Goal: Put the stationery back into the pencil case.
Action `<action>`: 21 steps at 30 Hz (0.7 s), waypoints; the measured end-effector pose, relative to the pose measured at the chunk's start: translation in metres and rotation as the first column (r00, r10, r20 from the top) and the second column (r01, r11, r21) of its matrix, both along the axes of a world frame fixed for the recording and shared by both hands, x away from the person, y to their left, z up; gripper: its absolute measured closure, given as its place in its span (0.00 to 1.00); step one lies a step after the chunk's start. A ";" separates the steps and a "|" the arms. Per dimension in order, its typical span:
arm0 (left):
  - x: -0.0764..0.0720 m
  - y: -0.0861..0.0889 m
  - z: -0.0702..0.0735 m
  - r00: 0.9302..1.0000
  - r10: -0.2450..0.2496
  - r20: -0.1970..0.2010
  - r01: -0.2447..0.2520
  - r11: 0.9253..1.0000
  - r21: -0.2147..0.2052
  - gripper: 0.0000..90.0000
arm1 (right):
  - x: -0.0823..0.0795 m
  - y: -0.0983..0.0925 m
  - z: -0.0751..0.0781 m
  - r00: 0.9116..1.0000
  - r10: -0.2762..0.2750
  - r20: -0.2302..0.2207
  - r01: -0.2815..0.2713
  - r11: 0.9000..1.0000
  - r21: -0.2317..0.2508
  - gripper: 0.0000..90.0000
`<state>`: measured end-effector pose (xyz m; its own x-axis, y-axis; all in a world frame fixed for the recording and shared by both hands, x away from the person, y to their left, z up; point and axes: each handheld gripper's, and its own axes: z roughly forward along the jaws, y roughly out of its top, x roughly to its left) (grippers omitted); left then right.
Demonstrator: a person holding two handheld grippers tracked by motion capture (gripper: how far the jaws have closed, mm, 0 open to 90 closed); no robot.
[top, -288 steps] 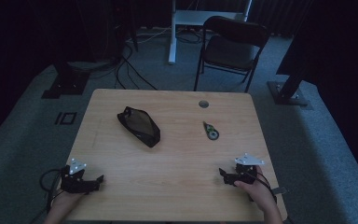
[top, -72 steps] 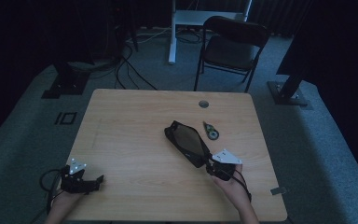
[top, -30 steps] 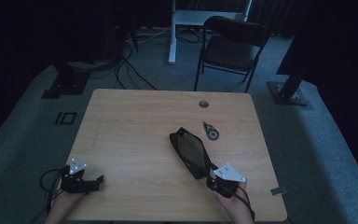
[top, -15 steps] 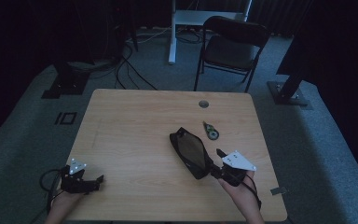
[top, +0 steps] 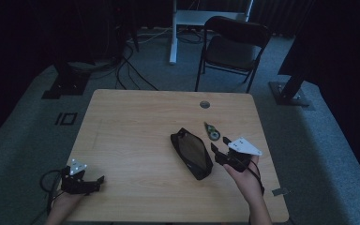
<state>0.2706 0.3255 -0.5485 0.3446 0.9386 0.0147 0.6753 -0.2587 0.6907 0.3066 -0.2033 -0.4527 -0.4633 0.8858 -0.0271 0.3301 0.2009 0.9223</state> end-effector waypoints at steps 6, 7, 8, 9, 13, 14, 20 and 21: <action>0.000 0.000 0.000 1.000 0.000 0.000 0.000 1.000 0.000 0.01 | 0.018 -0.002 -0.003 1.000 0.005 -0.014 -0.005 1.000 0.006 0.42; 0.000 0.000 0.000 1.000 0.000 0.000 0.000 1.000 0.000 0.01 | 0.020 -0.002 -0.004 1.000 0.002 -0.014 -0.002 1.000 -0.002 0.42; 0.000 0.000 0.000 1.000 0.000 0.000 0.000 1.000 0.000 0.01 | 0.022 -0.001 -0.004 1.000 -0.002 -0.019 0.002 1.000 -0.008 0.42; 0.000 0.000 0.000 1.000 0.000 0.000 0.000 1.000 0.000 0.01 | 0.025 -0.001 -0.005 1.000 -0.007 -0.021 0.007 1.000 -0.010 0.42; 0.000 0.000 0.000 1.000 0.000 0.000 0.000 1.000 0.000 0.01 | 0.035 -0.001 -0.011 1.000 -0.021 -0.012 0.021 1.000 -0.012 0.34; 0.000 0.000 0.000 1.000 0.000 0.000 0.000 1.000 0.000 0.01 | 0.037 -0.001 -0.012 1.000 -0.021 -0.013 0.021 1.000 -0.015 0.32; 0.000 0.000 0.000 1.000 0.000 0.000 0.000 1.000 0.000 0.01 | 0.051 -0.003 -0.020 0.998 -0.040 -0.037 0.039 0.999 -0.032 0.24; 0.000 0.000 0.000 1.000 0.000 0.000 0.000 1.000 0.000 0.01 | 0.057 -0.005 -0.024 0.997 -0.065 -0.052 0.064 0.998 -0.023 0.22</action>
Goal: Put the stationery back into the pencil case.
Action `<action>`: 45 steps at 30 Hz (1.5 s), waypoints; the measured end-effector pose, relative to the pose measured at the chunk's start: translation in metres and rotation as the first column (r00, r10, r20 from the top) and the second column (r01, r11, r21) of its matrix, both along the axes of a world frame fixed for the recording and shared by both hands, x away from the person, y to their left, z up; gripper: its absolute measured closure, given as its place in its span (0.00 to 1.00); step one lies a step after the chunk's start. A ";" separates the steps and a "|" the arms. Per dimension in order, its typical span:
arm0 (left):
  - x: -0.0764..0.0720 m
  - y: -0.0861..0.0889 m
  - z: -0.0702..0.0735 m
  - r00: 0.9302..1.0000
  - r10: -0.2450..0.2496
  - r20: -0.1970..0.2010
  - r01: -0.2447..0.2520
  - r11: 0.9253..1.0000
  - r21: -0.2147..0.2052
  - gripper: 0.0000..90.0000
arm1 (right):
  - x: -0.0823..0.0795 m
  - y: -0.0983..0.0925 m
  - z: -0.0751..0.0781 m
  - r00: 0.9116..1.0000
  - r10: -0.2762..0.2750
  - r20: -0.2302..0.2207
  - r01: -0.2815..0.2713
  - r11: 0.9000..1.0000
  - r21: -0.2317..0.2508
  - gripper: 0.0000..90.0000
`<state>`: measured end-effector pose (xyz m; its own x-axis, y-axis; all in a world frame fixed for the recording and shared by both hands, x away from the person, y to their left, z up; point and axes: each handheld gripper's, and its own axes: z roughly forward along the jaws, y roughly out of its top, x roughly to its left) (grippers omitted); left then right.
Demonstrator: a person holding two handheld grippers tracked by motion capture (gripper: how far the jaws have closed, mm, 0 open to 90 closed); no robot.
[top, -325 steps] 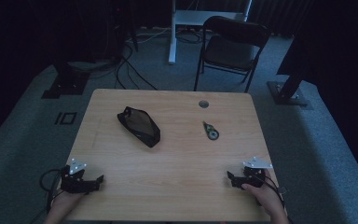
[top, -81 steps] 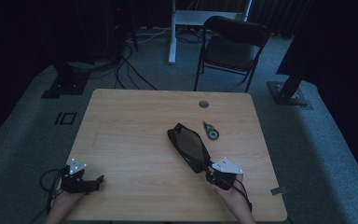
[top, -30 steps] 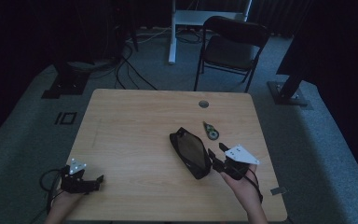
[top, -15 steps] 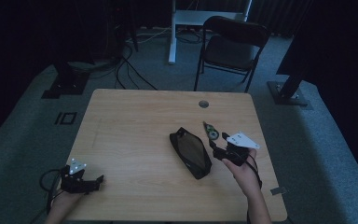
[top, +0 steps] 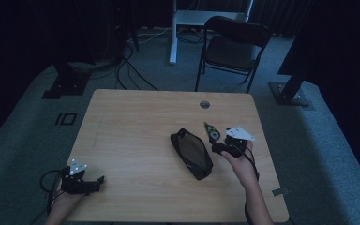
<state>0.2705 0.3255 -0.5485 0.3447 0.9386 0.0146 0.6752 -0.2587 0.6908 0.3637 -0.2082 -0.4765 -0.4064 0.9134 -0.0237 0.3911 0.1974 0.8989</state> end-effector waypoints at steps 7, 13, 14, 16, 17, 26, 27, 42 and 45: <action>0.000 0.000 0.000 1.000 0.000 0.000 0.000 1.000 0.000 0.01 | 0.016 -0.004 -0.008 0.999 -0.022 -0.036 0.023 1.000 0.003 0.19; 0.000 0.000 0.000 1.000 0.000 0.000 0.000 1.000 0.000 0.01 | 0.032 -0.004 -0.015 0.996 -0.042 -0.072 0.043 0.999 0.007 0.19; 0.000 0.000 0.000 1.000 0.000 0.000 0.000 1.000 0.000 0.01 | 0.035 -0.003 -0.016 0.996 -0.036 -0.079 0.037 0.999 0.001 0.19; 0.000 0.000 0.000 1.000 0.000 0.000 0.000 1.000 0.000 0.01 | 0.039 -0.001 -0.019 0.995 -0.040 -0.089 0.038 0.999 -0.024 0.19; 0.000 0.000 0.000 1.000 0.000 0.000 0.000 1.000 0.000 0.01 | 0.042 0.000 -0.021 0.994 -0.044 -0.099 0.041 0.999 -0.031 0.19; 0.000 0.000 0.000 1.000 0.000 0.000 0.000 1.000 0.000 0.01 | 0.060 0.005 -0.037 0.987 -0.090 -0.133 0.089 0.996 -0.009 0.19; 0.000 0.000 0.000 1.000 0.000 0.000 0.000 1.000 0.000 0.01 | 0.062 0.005 -0.040 0.987 -0.093 -0.132 0.092 0.996 -0.010 0.19; 0.000 0.000 0.000 1.000 0.000 0.000 0.000 1.000 0.000 0.01 | 0.094 0.008 -0.058 0.978 -0.072 -0.197 0.069 0.997 -0.022 0.19; 0.000 0.000 0.000 1.000 0.000 0.000 0.000 1.000 0.000 0.01 | 0.099 0.010 -0.065 0.975 -0.075 -0.208 0.067 0.997 -0.045 0.19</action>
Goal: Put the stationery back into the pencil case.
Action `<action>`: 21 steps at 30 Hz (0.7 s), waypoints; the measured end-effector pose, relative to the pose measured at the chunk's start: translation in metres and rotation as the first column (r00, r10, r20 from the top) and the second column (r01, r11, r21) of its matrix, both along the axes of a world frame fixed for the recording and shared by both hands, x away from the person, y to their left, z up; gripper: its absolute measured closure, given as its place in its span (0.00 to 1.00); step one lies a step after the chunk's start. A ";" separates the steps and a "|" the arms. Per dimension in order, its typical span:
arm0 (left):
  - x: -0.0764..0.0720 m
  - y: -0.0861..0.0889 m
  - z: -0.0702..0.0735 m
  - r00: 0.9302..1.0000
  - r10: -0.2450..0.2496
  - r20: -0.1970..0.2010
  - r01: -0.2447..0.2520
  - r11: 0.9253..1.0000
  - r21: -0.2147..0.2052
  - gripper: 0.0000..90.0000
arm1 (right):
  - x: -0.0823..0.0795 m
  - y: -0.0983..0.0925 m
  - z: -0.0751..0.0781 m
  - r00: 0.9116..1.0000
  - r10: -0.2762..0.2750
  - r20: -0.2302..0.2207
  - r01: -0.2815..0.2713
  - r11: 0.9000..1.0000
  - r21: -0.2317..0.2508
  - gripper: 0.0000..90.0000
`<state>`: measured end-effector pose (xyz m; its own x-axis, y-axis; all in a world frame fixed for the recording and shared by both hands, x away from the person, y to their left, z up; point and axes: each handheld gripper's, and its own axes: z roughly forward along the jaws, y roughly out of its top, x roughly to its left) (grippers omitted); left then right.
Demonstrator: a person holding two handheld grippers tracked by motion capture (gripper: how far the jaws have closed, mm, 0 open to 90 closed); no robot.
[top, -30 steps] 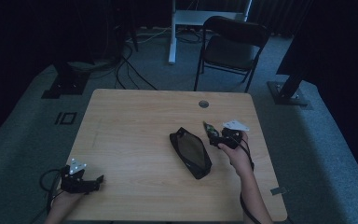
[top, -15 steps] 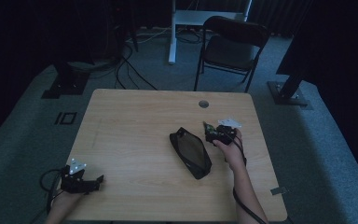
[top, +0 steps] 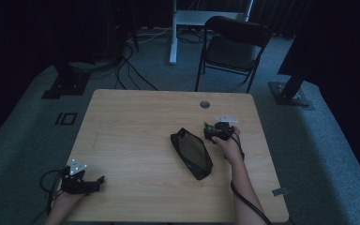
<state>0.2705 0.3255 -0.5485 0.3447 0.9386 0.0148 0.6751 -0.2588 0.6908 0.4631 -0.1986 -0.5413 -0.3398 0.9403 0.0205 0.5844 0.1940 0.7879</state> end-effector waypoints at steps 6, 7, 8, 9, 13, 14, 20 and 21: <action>0.000 0.000 0.000 1.000 0.000 0.000 0.000 1.000 0.000 0.01 | 0.006 0.002 -0.006 1.000 -0.012 -0.023 0.012 1.000 0.001 0.24; 0.000 0.000 0.000 1.000 0.000 0.000 0.000 1.000 0.000 0.01 | 0.007 0.002 -0.006 1.000 -0.010 -0.025 0.010 1.000 0.001 0.24; 0.000 0.000 0.000 1.000 0.000 0.000 0.000 1.000 0.000 0.01 | 0.007 0.002 -0.006 1.000 -0.015 -0.024 0.015 1.000 0.003 0.24; 0.000 0.000 0.000 1.000 0.000 0.000 0.000 1.000 0.000 0.01 | 0.008 0.002 -0.006 1.000 -0.015 -0.027 0.015 1.000 0.003 0.25; 0.000 0.000 0.000 1.000 0.000 0.000 0.000 1.000 0.000 0.01 | 0.009 0.001 -0.007 0.999 -0.007 -0.041 0.006 1.000 -0.006 0.25; 0.000 0.000 0.000 1.000 0.000 0.000 0.000 1.000 0.000 0.01 | 0.010 0.001 -0.007 0.999 -0.008 -0.048 0.008 1.000 -0.007 0.25; 0.000 0.000 0.000 1.000 0.000 0.000 0.000 1.000 0.000 0.01 | 0.010 0.002 -0.008 0.998 0.017 -0.065 -0.019 0.999 -0.036 0.25; 0.000 0.000 0.000 1.000 0.000 0.000 0.000 1.000 0.000 0.01 | 0.009 0.002 -0.008 0.998 0.014 -0.064 -0.017 0.999 -0.037 0.25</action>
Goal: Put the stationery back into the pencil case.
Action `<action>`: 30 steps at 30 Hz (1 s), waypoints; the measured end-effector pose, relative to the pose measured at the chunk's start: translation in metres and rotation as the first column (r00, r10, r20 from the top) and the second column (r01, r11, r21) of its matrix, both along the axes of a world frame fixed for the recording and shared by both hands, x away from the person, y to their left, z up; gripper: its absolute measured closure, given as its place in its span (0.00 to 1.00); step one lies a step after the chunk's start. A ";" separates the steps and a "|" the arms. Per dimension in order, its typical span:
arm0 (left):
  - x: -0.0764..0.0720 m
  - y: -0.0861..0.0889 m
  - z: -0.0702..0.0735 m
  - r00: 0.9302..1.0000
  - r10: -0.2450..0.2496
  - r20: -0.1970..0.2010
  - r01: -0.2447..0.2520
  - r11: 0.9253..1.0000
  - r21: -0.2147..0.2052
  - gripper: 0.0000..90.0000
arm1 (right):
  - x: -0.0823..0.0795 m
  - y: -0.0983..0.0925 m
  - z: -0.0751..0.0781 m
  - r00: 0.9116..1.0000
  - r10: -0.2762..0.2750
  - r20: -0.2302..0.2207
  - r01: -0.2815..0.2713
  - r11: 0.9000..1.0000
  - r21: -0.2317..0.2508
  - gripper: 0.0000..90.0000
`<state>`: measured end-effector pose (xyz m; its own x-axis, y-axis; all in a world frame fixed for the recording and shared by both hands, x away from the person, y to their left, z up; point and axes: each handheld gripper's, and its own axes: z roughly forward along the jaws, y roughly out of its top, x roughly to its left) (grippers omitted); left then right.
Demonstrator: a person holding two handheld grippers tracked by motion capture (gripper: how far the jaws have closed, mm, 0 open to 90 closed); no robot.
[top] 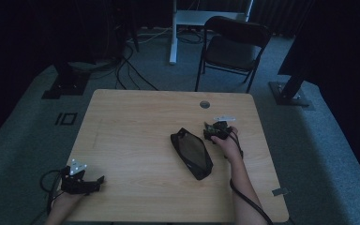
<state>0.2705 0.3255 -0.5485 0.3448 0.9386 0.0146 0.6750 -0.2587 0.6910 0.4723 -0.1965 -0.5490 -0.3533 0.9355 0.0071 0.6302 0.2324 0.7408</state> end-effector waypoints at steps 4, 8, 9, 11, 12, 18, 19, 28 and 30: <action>0.000 0.000 0.000 1.000 0.000 0.000 0.000 1.000 0.000 0.01 | -0.002 0.000 0.000 1.000 0.002 0.005 -0.002 1.000 0.004 0.33; 0.000 0.000 0.000 1.000 0.000 0.000 0.000 1.000 0.000 0.01 | -0.004 -0.001 0.001 1.000 -0.007 0.025 0.007 1.000 0.009 0.52; 0.000 0.000 0.000 1.000 0.000 0.000 0.000 1.000 0.000 0.01 | -0.005 -0.001 0.001 1.000 -0.006 0.026 0.006 1.000 0.009 0.53; 0.000 0.000 0.000 1.000 0.000 0.000 0.000 1.000 0.000 0.01 | -0.006 -0.001 0.002 1.000 0.001 0.013 -0.001 1.000 0.008 0.54; 0.000 0.000 0.000 1.000 0.000 0.000 0.000 1.000 0.000 0.01 | -0.006 -0.001 0.002 1.000 0.001 0.013 -0.001 1.000 0.008 0.54; 0.000 0.000 0.000 1.000 0.000 0.000 0.000 1.000 0.000 0.01 | -0.008 -0.006 0.008 0.999 -0.023 -0.023 0.023 0.999 0.024 0.55; 0.000 0.000 0.000 1.000 0.000 0.000 0.000 1.000 0.000 0.01 | -0.009 -0.007 0.009 0.999 -0.027 -0.024 0.027 0.999 0.018 0.55; 0.000 0.000 0.000 1.000 0.000 0.000 0.000 1.000 0.000 0.01 | -0.019 -0.011 0.025 0.999 -0.028 -0.024 0.029 0.999 0.024 0.55; 0.000 0.000 0.000 1.000 0.000 0.000 0.000 1.000 0.000 0.01 | -0.021 -0.011 0.029 0.999 -0.031 -0.019 0.032 0.999 0.027 0.56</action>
